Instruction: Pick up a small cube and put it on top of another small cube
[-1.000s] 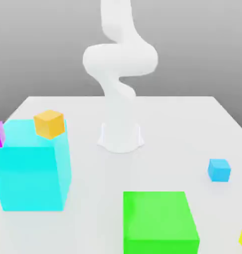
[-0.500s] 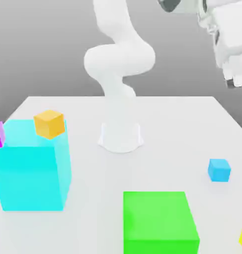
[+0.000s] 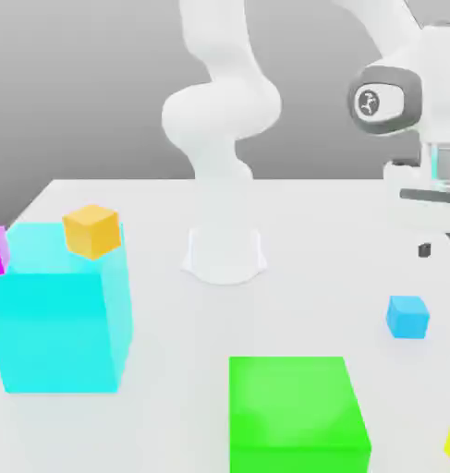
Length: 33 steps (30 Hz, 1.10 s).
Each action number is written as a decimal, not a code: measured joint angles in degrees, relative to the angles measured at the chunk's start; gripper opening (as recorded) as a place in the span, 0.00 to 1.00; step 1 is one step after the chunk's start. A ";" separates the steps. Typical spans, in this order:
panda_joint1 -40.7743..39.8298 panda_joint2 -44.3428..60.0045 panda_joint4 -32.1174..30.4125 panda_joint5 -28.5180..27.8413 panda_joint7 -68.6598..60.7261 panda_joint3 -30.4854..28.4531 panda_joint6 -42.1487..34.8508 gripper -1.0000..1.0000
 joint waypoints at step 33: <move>-0.76 6.65 -1.93 -2.11 -20.10 -1.56 0.03 0.00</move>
